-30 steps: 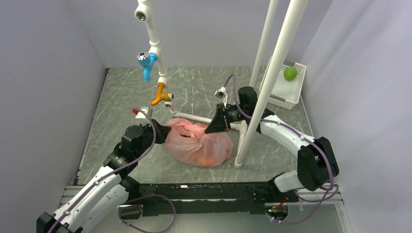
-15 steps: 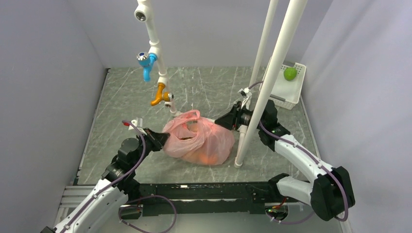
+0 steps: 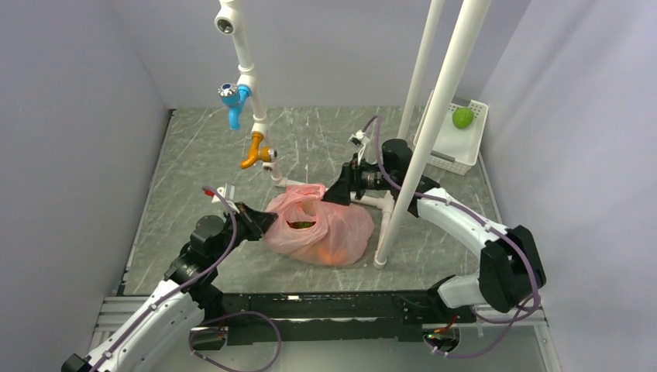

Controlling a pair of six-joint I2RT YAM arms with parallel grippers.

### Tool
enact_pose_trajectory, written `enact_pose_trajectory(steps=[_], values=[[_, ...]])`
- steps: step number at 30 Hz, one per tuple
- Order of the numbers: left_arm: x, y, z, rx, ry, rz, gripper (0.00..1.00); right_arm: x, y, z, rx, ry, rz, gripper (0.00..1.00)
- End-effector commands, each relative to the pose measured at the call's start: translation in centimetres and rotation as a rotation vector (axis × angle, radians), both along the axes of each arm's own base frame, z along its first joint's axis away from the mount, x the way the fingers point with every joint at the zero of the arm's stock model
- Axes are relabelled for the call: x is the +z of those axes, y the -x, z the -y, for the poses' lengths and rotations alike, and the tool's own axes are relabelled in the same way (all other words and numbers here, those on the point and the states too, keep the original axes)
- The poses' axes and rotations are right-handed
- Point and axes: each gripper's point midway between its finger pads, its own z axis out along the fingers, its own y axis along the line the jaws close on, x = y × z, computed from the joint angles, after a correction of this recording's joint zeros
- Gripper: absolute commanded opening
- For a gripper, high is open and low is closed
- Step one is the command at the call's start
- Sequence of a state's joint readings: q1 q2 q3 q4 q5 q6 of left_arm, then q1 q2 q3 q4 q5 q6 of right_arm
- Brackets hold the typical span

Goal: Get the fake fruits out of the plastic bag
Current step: Untie the plastic bag at the center of the board.

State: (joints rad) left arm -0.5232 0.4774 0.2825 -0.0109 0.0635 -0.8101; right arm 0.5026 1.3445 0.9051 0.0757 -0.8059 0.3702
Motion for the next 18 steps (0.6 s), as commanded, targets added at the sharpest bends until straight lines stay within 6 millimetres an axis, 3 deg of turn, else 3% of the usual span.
enact_pose_trajectory(steps=[1, 12, 16, 18], values=[[3.1, 0.3, 0.7, -0.034, 0.075, 0.062, 0.00, 0.5, 0.7, -1.7, 0.065, -0.034, -0.001, 0.77], [3.2, 0.6, -0.3, -0.007, 0.015, 0.057, 0.00, -0.8, 1.5, -4.1, 0.108, -0.066, -0.068, 0.62], [3.2, 0.6, -0.7, 0.009, 0.000, 0.052, 0.00, -0.3, 1.3, -3.9, 0.078, -0.075, -0.050, 0.26], [3.0, 0.7, -1.0, 0.026, -0.001, 0.043, 0.00, 0.2, 1.1, -3.3, 0.035, -0.072, -0.010, 0.12]])
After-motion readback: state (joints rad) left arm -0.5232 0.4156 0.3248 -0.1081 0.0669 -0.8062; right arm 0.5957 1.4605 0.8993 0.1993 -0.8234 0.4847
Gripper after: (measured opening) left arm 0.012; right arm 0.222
